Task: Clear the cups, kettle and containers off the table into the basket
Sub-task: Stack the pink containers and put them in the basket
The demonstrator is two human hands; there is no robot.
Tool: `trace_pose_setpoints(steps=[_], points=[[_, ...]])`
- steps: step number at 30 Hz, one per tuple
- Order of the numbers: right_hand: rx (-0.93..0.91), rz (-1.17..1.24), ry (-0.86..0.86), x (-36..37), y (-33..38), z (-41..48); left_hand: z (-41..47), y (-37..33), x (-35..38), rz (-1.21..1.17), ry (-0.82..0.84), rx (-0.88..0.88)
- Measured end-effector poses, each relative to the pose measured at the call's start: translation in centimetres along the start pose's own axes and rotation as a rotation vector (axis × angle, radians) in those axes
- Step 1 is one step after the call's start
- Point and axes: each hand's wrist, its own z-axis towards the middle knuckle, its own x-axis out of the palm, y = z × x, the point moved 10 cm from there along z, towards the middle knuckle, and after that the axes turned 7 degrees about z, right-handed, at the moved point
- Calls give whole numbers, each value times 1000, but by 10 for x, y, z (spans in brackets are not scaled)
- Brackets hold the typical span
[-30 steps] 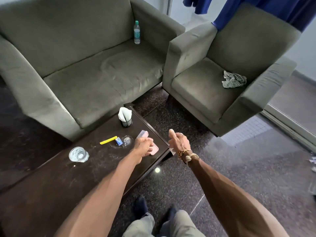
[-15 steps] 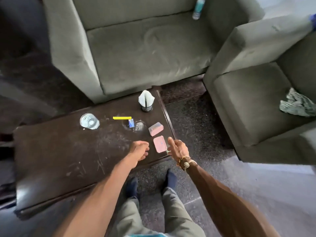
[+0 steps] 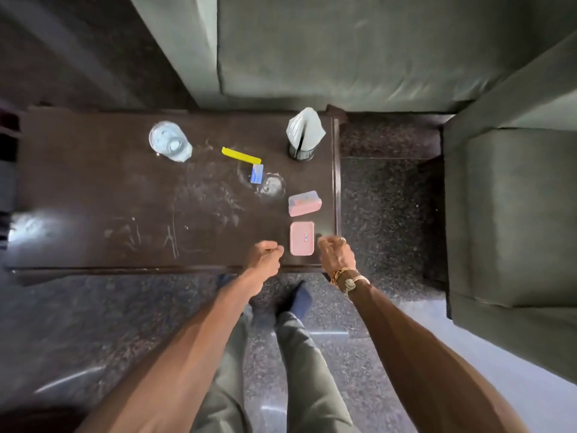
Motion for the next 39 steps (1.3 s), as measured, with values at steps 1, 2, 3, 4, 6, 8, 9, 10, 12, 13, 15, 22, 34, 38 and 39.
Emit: trace_pose_setpoints(steps=[1, 2, 3, 4, 6, 8, 9, 10, 12, 13, 15, 22, 34, 38, 39], points=[[-6, -11, 12, 7, -3, 9, 12, 2, 3, 12, -8, 13], [3, -27, 20, 12, -5, 16, 24, 4, 6, 38, -14, 25], [0, -20, 17, 16, -7, 24, 36, 4, 10, 63, -22, 37], [-5, 2, 15, 20, -6, 29, 45, 0, 15, 81, -25, 55], [-22, 55, 5, 30, -9, 48, 58, -12, 26, 118, -21, 98], [-29, 92, 5, 45, -29, 80, 69, -21, 39, 144, -2, 131], [-31, 110, 16, 52, -35, 91, 73, -24, 46, 157, 16, 143], [-22, 102, 31, 57, -37, 95, 77, -24, 53, 173, 36, 155], [-15, 74, 37, 57, -23, 83, 82, -21, 61, 180, 53, 167], [-14, 78, 25, 55, -18, 76, 85, -17, 62, 171, 52, 163], [-17, 83, 3, 52, -17, 68, 84, -10, 57, 135, 30, 138], [-75, 15, 79, 46, 22, -9, 22, 6, -1, -64, -43, 24], [-481, -114, 232, 99, 239, -178, -146, -41, -210, -540, -233, 214], [-570, -200, 254, 159, 272, -227, -178, -21, -286, -628, -262, 276], [-585, -222, 257, 177, 276, -239, -185, -11, -304, -639, -270, 281]])
